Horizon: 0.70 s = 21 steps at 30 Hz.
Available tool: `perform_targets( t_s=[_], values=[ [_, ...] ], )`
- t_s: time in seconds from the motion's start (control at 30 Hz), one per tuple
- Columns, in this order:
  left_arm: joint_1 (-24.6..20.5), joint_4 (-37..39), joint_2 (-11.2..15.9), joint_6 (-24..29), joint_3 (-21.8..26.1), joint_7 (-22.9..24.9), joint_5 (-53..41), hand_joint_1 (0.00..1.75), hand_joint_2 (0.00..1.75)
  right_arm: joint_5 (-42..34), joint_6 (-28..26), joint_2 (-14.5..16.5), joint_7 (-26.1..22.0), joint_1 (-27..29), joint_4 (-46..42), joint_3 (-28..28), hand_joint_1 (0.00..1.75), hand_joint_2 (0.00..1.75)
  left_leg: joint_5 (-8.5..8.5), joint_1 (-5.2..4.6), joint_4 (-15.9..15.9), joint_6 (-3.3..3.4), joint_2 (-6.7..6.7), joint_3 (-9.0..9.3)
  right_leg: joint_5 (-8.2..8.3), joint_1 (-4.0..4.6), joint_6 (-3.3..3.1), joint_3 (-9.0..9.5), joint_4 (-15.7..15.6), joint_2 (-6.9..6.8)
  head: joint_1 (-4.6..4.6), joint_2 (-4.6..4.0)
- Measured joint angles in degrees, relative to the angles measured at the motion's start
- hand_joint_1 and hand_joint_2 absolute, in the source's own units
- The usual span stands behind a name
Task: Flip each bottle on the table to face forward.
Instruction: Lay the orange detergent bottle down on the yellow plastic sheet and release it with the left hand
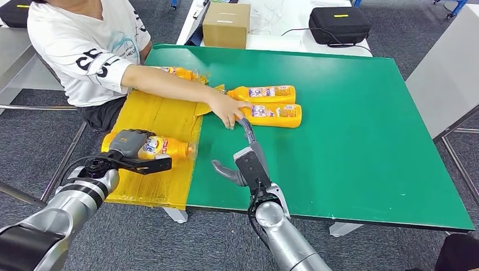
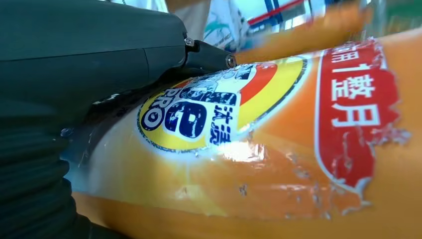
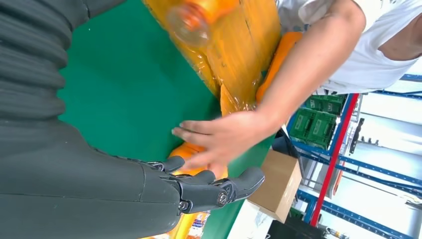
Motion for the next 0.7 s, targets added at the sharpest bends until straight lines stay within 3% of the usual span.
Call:
perform_targets(
  t_s=[0.23,0.67,0.7],
  values=[
    [-2.1,1.9,0.0,-5.2,-4.8,6.5,-6.4,1.75,1.75,0.0,0.0,0.0,0.1,0.1,-0.7,-0.2,0.00,1.75,-0.01,0.00,0.0,0.00,-0.03,0.04,0.00,0.00,-0.01,0.05,0.0,-0.02,0.01,0.00],
    [-4.4,3.4,-0.2,-9.6,-8.9,5.3,-8.2,1.75,1.75,0.0,0.7,0.0,0.2,0.2,-1.3,-0.2,0.00,1.75,0.00,0.00,0.0,-0.01,-0.02,0.14,0.01,0.00,-0.01,0.14,0.0,-0.01,-0.01,0.00],
    [-4.4,3.5,-0.2,-9.6,-9.0,5.3,-8.2,1.53,1.75,0.0,0.7,0.0,0.2,0.2,-1.3,-0.2,0.00,1.75,0.00,0.00,0.0,-0.01,-0.02,0.14,0.01,0.00,-0.02,0.14,0.0,-0.01,0.00,0.00]
  ],
)
